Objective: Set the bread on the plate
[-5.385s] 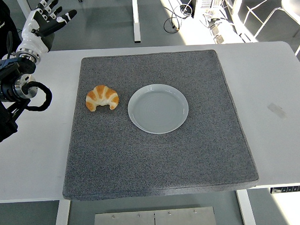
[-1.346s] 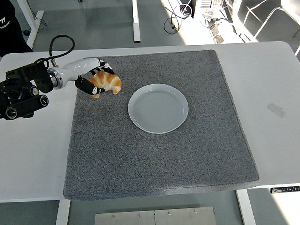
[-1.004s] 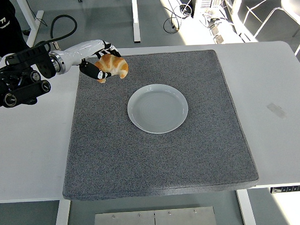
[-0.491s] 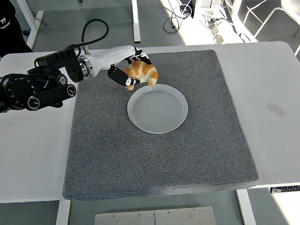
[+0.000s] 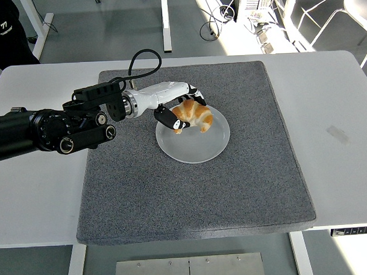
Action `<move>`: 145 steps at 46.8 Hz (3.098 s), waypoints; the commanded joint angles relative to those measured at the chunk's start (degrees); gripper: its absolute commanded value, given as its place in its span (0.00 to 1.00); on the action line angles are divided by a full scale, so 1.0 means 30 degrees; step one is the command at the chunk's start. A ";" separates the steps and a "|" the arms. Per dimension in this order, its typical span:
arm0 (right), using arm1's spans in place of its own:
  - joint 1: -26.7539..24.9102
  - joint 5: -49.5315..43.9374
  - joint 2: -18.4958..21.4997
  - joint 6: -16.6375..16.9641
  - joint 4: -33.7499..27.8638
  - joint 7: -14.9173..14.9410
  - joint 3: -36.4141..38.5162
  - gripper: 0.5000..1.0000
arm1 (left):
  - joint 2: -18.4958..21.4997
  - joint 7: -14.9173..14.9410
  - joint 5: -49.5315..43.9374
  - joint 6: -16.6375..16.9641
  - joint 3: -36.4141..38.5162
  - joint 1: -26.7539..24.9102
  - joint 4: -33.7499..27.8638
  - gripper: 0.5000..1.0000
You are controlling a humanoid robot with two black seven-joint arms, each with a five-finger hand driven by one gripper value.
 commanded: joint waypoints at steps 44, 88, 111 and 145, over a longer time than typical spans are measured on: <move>0.0000 0.0000 0.0000 0.0001 0.0000 -0.0001 0.0000 1.00 | -0.0989 -0.0002 0.1307 -0.0062 0.0037 0.1466 0.1757 0.86; 0.0000 0.0000 0.0000 0.0001 0.0000 -0.0001 0.0000 1.00 | 0.0563 -0.0295 -0.8654 0.0114 -1.1386 0.3896 0.1757 0.94; 0.0000 0.0000 0.0000 0.0001 0.0000 -0.0001 0.0000 1.00 | 0.1178 -0.1906 -1.0000 -0.0032 -1.9708 0.6212 0.3515 0.94; 0.0175 0.0000 0.0000 0.0089 0.0088 -0.0001 0.0117 1.00 | 0.1032 -0.1906 -1.4367 -0.1585 -2.1349 0.7178 0.5389 0.94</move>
